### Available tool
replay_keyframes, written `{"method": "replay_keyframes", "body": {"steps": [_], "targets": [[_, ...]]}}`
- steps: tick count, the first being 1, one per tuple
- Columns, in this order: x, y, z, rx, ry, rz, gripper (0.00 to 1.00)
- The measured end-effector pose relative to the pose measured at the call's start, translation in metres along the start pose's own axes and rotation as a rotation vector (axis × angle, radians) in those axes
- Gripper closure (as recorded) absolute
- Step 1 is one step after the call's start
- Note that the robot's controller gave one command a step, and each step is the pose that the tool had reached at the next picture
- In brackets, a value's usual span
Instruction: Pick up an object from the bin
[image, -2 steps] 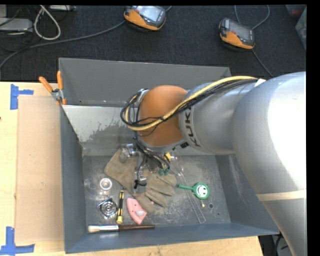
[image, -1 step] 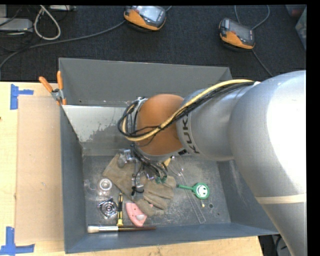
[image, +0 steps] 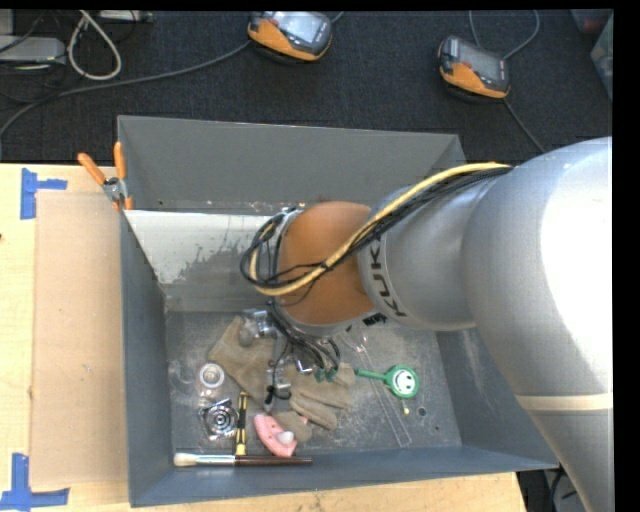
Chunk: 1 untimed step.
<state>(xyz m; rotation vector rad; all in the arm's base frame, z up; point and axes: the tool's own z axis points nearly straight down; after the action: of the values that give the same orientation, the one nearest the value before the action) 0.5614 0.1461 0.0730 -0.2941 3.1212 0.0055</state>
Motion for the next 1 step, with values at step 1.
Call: {"method": "replay_keyframes", "body": {"steps": [1], "targets": [[-0.0372, 0.0061, 0.0016, -0.001, -0.005, -0.524, 0.0]]}}
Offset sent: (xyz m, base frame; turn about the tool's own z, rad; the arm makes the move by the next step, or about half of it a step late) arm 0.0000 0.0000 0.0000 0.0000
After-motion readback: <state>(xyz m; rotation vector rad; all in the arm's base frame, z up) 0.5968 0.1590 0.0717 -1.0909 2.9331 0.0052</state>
